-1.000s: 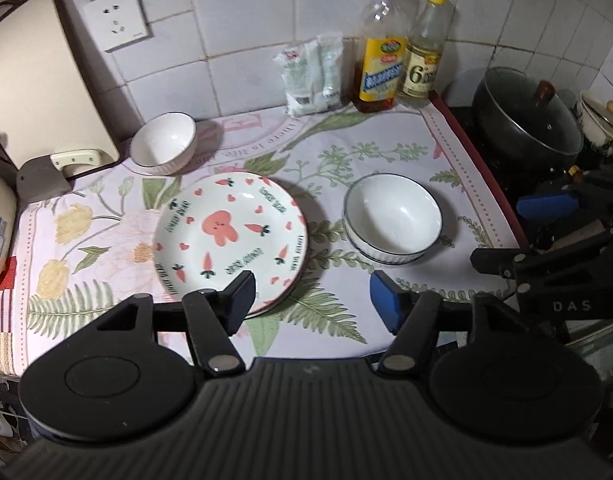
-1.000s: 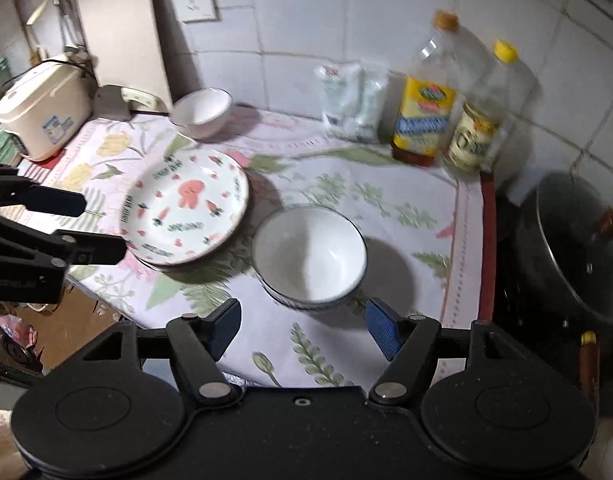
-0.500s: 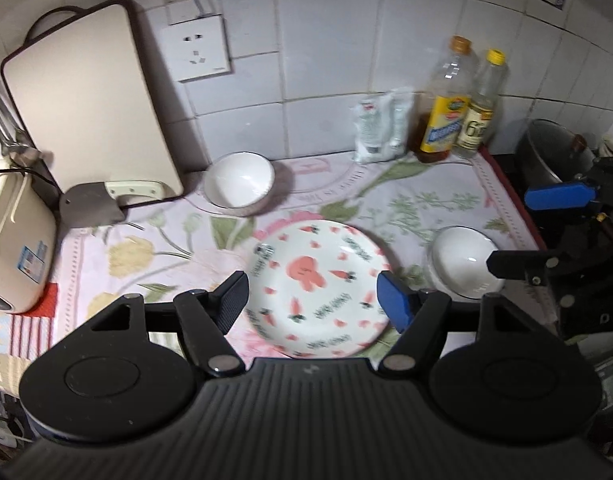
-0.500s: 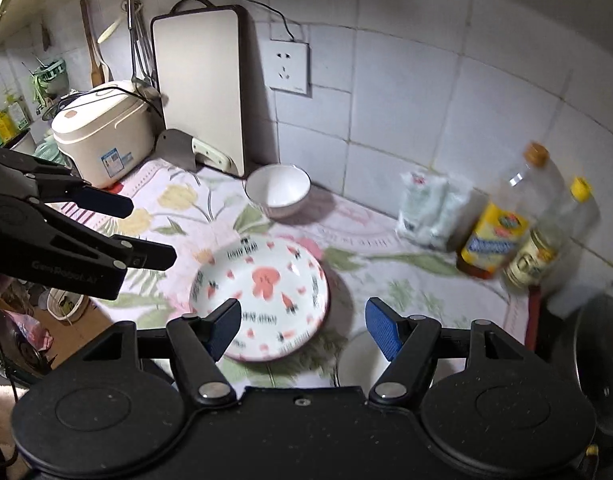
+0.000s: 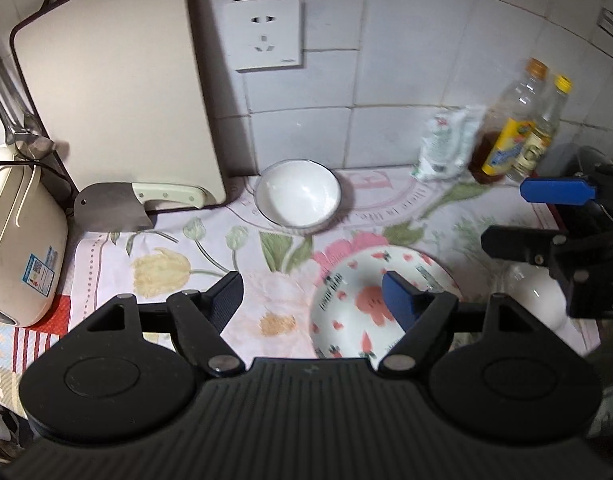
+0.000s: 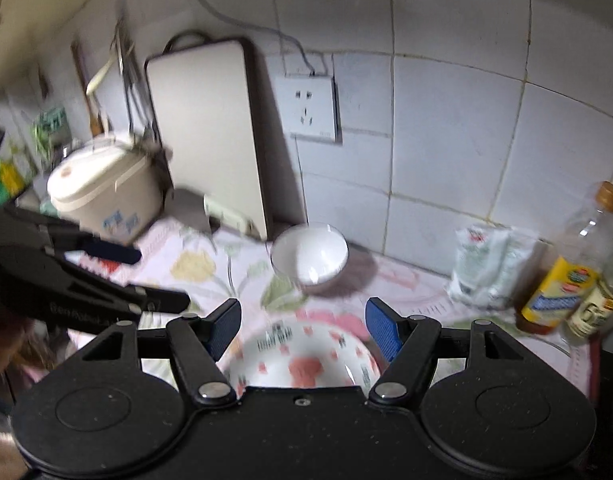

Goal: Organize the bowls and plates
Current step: 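Move both grippers to the last white bowl by the wall, then grasp the white bowl rim with both grippers and lift it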

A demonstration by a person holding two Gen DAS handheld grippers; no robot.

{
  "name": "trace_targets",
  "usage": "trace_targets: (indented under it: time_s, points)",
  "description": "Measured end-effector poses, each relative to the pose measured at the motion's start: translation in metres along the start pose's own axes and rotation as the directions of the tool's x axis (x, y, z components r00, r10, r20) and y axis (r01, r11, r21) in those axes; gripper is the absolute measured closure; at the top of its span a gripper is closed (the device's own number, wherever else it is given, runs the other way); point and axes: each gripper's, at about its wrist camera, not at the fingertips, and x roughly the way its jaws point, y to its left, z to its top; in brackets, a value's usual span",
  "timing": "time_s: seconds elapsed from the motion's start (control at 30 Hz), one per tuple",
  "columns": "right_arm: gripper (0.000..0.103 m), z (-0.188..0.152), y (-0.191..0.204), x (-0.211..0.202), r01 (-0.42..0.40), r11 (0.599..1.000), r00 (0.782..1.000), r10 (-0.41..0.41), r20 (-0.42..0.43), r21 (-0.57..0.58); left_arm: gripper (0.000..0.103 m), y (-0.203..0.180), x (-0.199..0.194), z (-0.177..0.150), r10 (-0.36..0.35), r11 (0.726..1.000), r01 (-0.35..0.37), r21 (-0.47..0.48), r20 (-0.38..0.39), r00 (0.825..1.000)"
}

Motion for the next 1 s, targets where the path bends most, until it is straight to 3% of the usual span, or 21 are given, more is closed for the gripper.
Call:
trace_targets:
  time_s: [0.2,0.5,0.63,0.8,0.93,1.0]
  points:
    - [0.03,0.008,-0.013,0.047,-0.029,0.996,0.995,0.022,0.093,0.079,0.027,0.028,0.037,0.013,-0.003,0.995,0.004,-0.099,0.015,1.0]
    - [0.031,0.008,-0.045,0.16,-0.051,0.973,0.999,0.051,0.004,0.224,0.029,0.048,0.115,0.033,0.002,0.984,0.002,-0.179,0.023,1.0]
    - [0.039,0.001,-0.059,0.204,-0.045,0.947,0.998,0.058,-0.032,0.318,0.03,0.057,0.15,0.035,0.049,0.97,-0.035,-0.239,0.05,0.998]
    - [0.05,-0.001,-0.063,0.239,-0.041,0.927,0.995,0.073,-0.073,0.372,0.031,0.069,0.19,0.037,0.042,0.952,-0.032,-0.305,0.025,0.999]
    - [0.064,-0.001,-0.067,0.254,-0.01,0.913,0.991,0.062,-0.115,0.407,0.042,0.067,0.209,0.038,0.03,0.956,-0.031,-0.291,-0.009,1.0]
    - [0.065,0.001,-0.068,0.259,0.006,0.91,0.99,0.053,-0.131,0.415,0.047,0.066,0.213,0.039,0.014,0.955,-0.018,-0.297,-0.017,1.0]
